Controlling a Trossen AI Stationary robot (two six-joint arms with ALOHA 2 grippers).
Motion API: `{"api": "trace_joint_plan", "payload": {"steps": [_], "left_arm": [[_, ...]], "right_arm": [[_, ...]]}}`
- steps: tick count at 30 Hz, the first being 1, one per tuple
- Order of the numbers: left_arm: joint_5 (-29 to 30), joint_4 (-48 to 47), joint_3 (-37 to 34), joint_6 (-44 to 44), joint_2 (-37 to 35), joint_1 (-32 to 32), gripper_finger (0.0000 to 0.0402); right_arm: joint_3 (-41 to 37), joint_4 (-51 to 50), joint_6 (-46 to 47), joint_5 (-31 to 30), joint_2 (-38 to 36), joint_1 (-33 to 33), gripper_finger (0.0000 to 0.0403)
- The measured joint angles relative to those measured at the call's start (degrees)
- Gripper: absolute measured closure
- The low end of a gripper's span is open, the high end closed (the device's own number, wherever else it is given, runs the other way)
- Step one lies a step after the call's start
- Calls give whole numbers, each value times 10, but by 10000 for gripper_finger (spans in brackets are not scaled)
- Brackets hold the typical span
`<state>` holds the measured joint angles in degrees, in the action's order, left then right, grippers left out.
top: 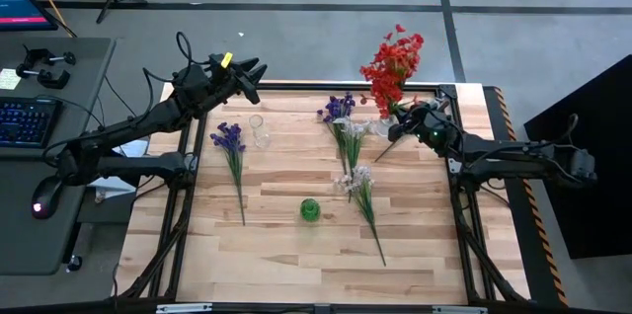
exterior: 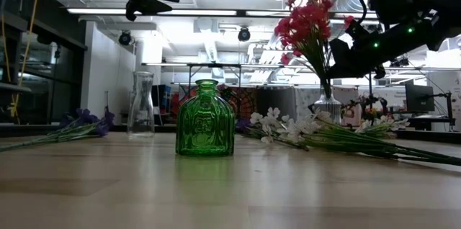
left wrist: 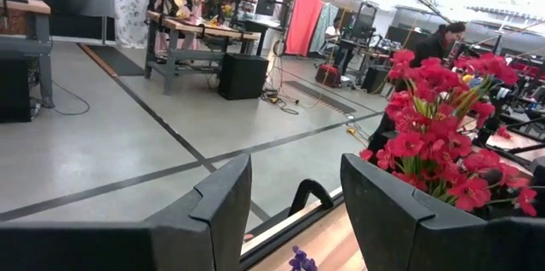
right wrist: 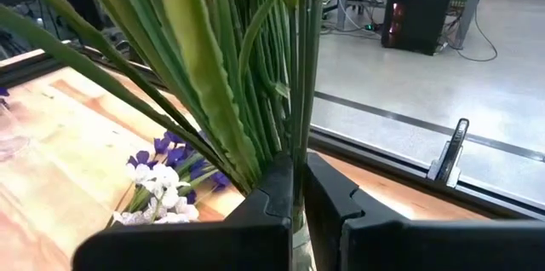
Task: Sort flowers into vase by color
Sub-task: Put the orange flowers into the top right transparent flower vase
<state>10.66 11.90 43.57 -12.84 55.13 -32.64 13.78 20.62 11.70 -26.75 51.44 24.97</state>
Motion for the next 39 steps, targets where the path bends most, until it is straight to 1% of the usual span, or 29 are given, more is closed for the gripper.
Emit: {"api": "trace_joint_plan", "payload": {"steps": [18,21,27,30,34,39], "left_arm": [[0,0,0,0,0,0,232],[0,0,0,0,0,0,232],[0,0,0,0,0,0,232],[0,0,0,0,0,0,232],[0,0,0,0,0,0,232],[0,-2,0,1,0,0,232]], "right_arm": [[1,-35,33,3,0,0,400],[1,-34,38,3,-1,0,379],[0,-33,50,12,-1,0,301],[0,-32,50,20,-1,0,273],[0,-32,48,22,-1,0,254],[0,-31,48,22,-2,0,252]]}}
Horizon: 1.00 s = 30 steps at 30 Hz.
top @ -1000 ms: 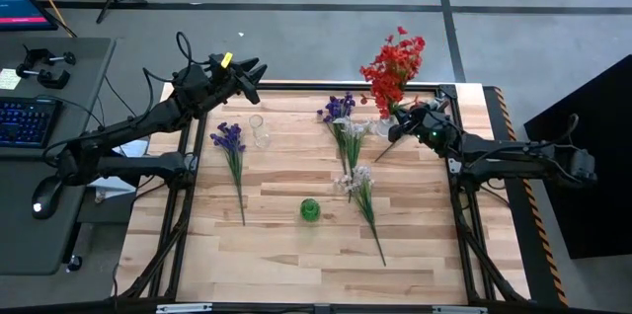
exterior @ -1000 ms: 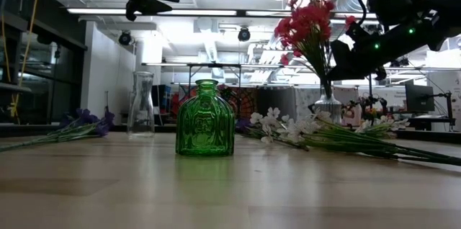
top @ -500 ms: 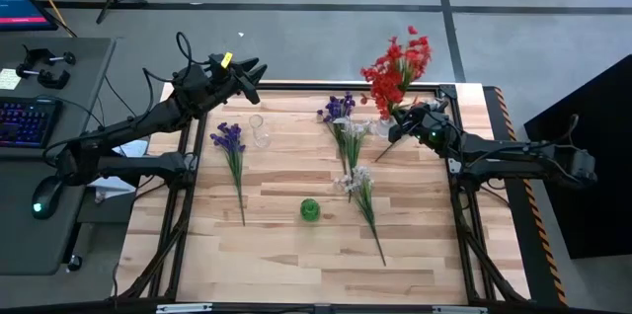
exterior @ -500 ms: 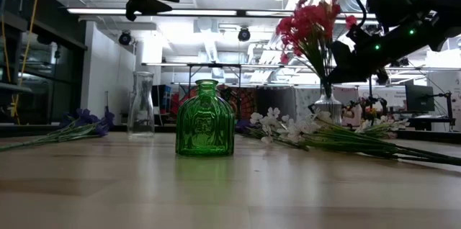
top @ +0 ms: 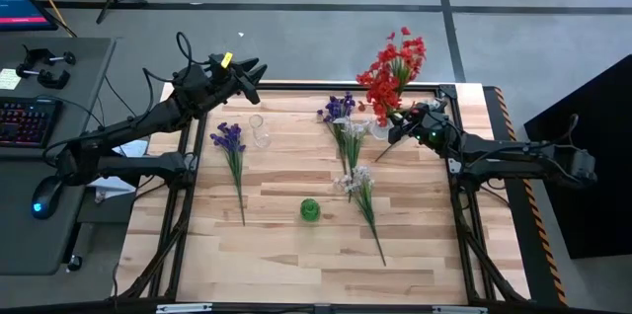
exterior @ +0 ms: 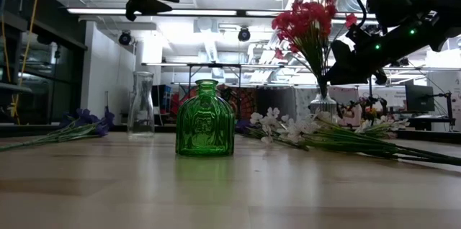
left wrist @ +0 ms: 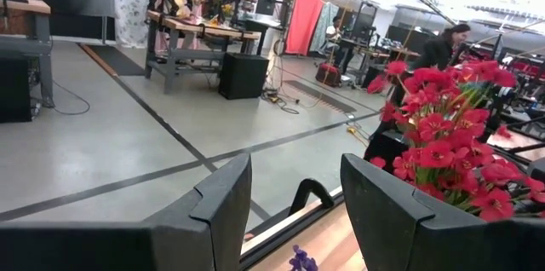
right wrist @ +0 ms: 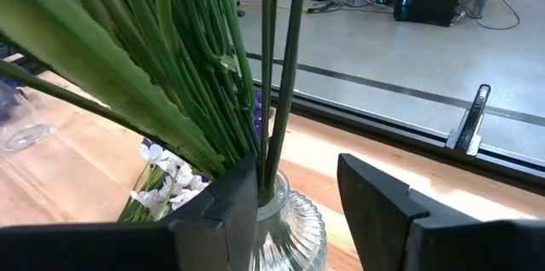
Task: Sort flowers into vase by color
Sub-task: Put the orange flowers into the top right transparent flower vase
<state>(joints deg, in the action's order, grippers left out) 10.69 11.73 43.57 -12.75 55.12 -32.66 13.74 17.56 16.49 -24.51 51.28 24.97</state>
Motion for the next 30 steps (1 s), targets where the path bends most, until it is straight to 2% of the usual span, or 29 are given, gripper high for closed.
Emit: {"api": "trace_joint_plan", "payload": {"steps": [18,24,30], "left_arm": [[4,-1,0,19,0,0,232],[5,1,0,11,0,0,232],[9,2,0,-6,0,0,232]], "right_arm": [[0,-47,0,5,-120,0,252],[0,-50,2,28,-159,2,252],[20,-60,5,104,-149,41,252]]}}
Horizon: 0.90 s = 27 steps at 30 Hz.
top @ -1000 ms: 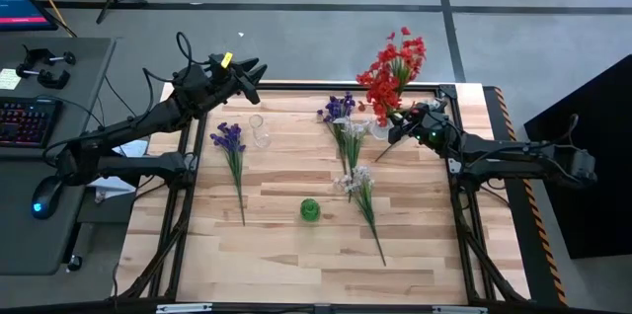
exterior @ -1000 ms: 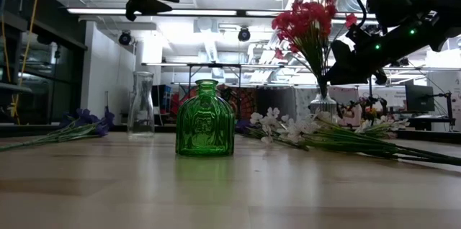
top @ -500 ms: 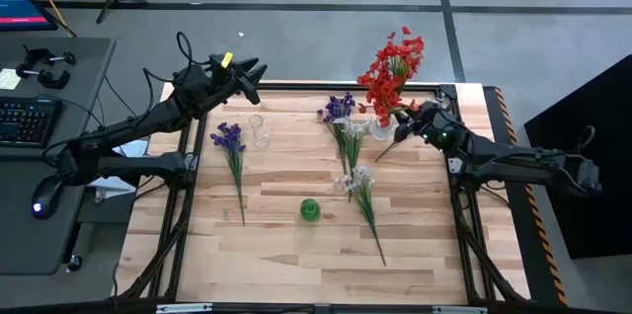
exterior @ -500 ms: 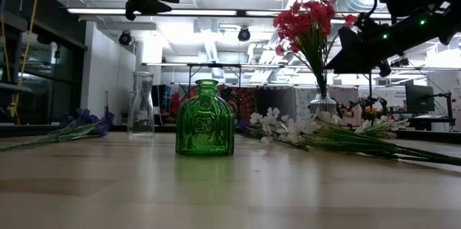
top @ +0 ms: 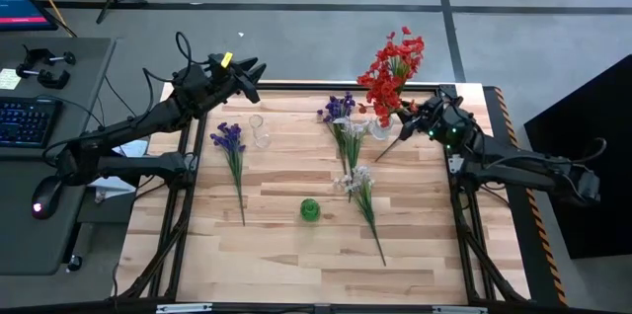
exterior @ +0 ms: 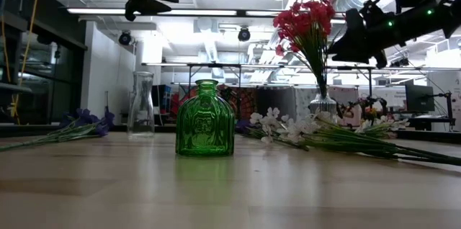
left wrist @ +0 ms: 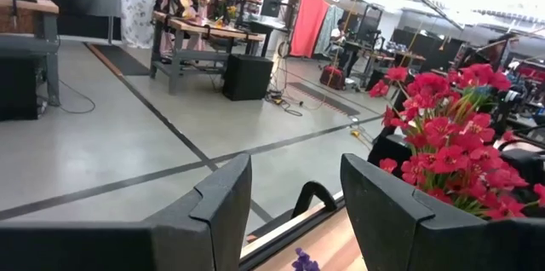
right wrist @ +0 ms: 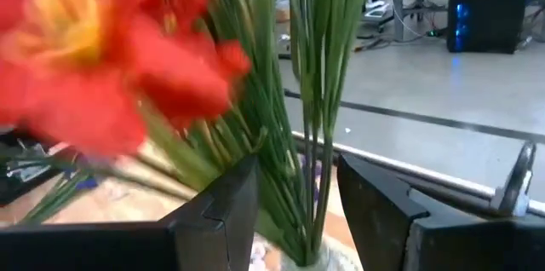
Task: Sort flowers into vase by color
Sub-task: Put the orange flowers into the top right transparent flower vase
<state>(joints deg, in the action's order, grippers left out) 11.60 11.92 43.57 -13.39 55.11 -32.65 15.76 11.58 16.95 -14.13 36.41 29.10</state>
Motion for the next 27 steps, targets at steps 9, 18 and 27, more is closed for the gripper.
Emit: {"api": "trace_joint_plan", "payload": {"steps": [9,18,27], "left_arm": [[0,0,0,-14,0,0,232],[2,0,0,-14,0,0,232],[8,0,0,-14,0,0,232]], "right_arm": [[57,-32,-50,62,44,59,252],[58,14,-61,67,68,70,275],[58,12,-66,55,68,70,356]]}}
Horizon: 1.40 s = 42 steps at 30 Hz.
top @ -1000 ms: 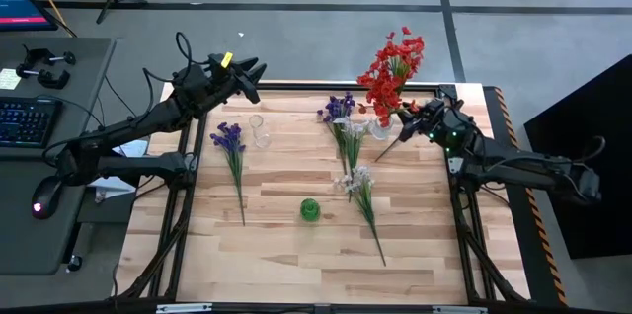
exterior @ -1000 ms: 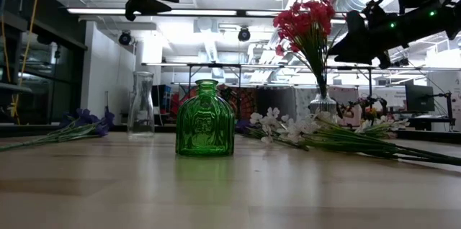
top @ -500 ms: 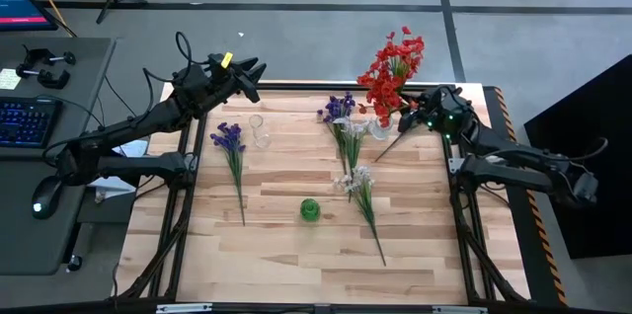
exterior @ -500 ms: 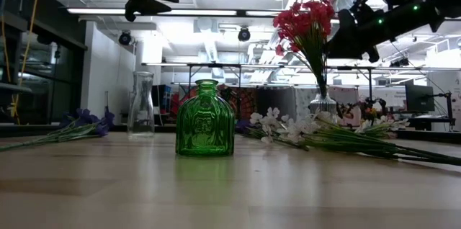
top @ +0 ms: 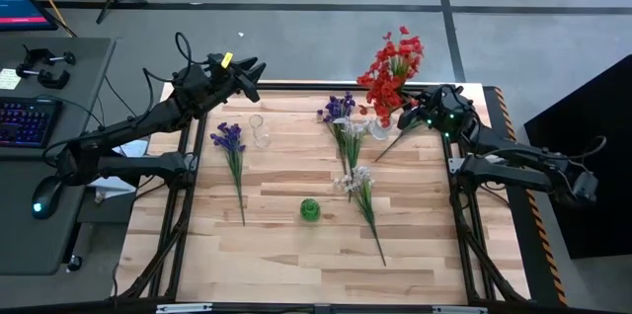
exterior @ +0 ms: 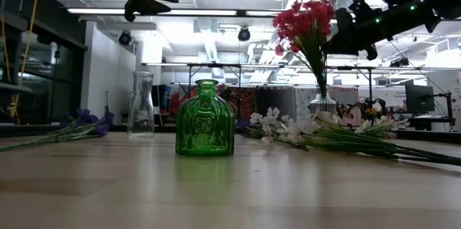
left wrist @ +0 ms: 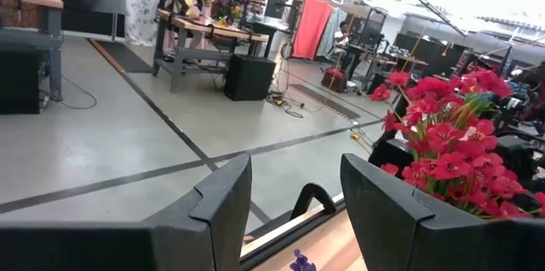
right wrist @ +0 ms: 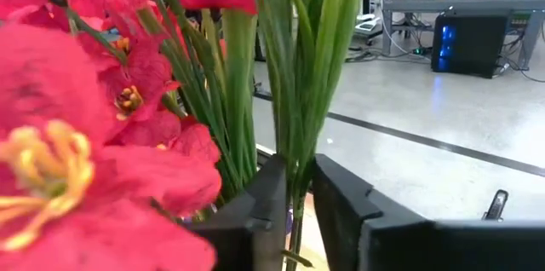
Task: Sort flowers into vase by color
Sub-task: Put the orange flowers into the top right transparent flower vase
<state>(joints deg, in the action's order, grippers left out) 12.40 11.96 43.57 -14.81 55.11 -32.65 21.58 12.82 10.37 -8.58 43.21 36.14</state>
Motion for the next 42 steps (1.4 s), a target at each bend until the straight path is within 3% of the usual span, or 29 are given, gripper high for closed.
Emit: {"api": "trace_joint_plan", "payload": {"steps": [5,30,42], "left_arm": [[4,0,0,0,0,0,232],[19,18,0,5,0,0,232],[19,18,0,5,0,0,232]], "right_arm": [[0,4,-2,0,12,0,397],[-16,-53,-4,-4,9,-24,403],[-43,-2,1,7,10,-25,403]]}}
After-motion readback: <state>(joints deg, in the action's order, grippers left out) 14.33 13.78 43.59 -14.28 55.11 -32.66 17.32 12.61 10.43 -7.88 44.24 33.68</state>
